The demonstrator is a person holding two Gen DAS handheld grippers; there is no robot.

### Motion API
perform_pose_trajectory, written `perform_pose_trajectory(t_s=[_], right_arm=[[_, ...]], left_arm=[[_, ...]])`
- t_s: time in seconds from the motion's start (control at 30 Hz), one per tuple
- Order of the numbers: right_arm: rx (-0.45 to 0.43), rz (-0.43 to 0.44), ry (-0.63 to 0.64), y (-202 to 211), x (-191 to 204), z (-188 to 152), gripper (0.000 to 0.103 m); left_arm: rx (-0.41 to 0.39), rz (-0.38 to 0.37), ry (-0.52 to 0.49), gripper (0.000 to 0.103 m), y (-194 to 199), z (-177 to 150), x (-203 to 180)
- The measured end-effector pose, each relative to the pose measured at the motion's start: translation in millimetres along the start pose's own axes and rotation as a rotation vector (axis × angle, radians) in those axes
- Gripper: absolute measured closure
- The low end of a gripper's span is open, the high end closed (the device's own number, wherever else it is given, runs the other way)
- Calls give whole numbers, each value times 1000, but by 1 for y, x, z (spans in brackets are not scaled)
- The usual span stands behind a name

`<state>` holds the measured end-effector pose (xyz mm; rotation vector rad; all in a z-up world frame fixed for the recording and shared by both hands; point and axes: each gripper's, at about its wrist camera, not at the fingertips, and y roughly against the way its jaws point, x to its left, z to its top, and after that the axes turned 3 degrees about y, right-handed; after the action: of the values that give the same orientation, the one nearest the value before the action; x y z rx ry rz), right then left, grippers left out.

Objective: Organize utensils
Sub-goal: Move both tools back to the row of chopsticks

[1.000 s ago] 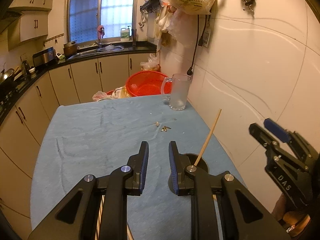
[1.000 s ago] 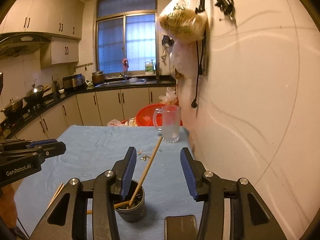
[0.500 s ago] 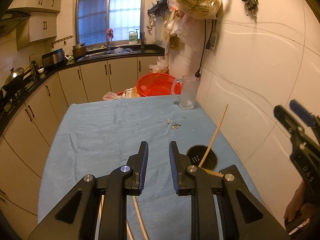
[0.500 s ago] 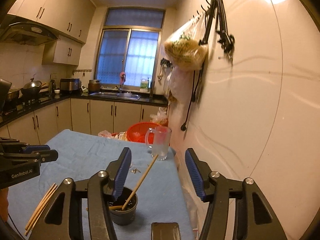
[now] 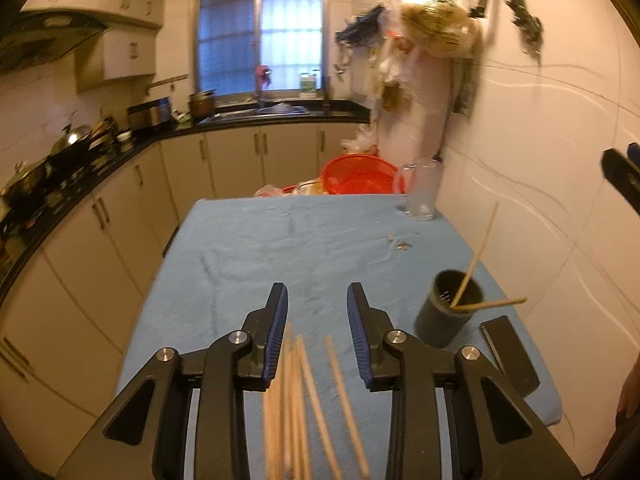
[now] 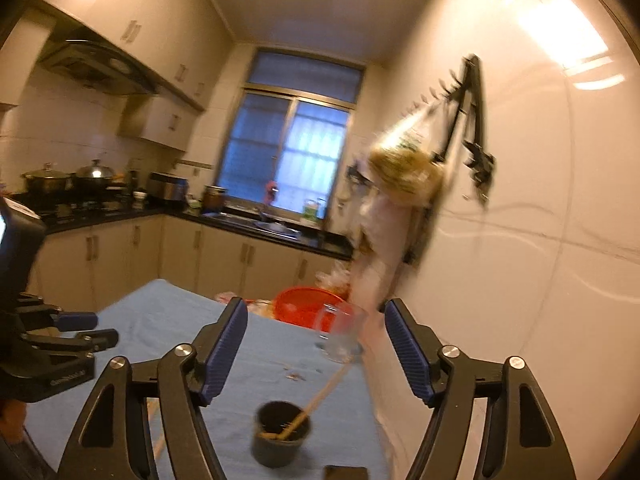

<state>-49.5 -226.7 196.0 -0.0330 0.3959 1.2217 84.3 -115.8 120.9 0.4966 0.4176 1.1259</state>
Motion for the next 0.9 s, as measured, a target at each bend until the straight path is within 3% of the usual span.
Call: perform_pose_trajectory(t_s=[0.2,0.4,0.63,0.77,0.9], right_arm=[[6,164,37,10,52,0,26],[129,337,32,-16,99,-27,26],[403,495,-90,-84,123,-80,26],[547,540,-150,-122,125,-106,27],[713,577,-235,-164,129,-133,39]], left_arm=[[36,75,68,73,5,-29,58],[97,129,122,73,-6,-61,106],[197,129,157,73,-35,-87,125],[266,108,174,73,-55,-93,128],[341,92,193,72,-74,-97,133]])
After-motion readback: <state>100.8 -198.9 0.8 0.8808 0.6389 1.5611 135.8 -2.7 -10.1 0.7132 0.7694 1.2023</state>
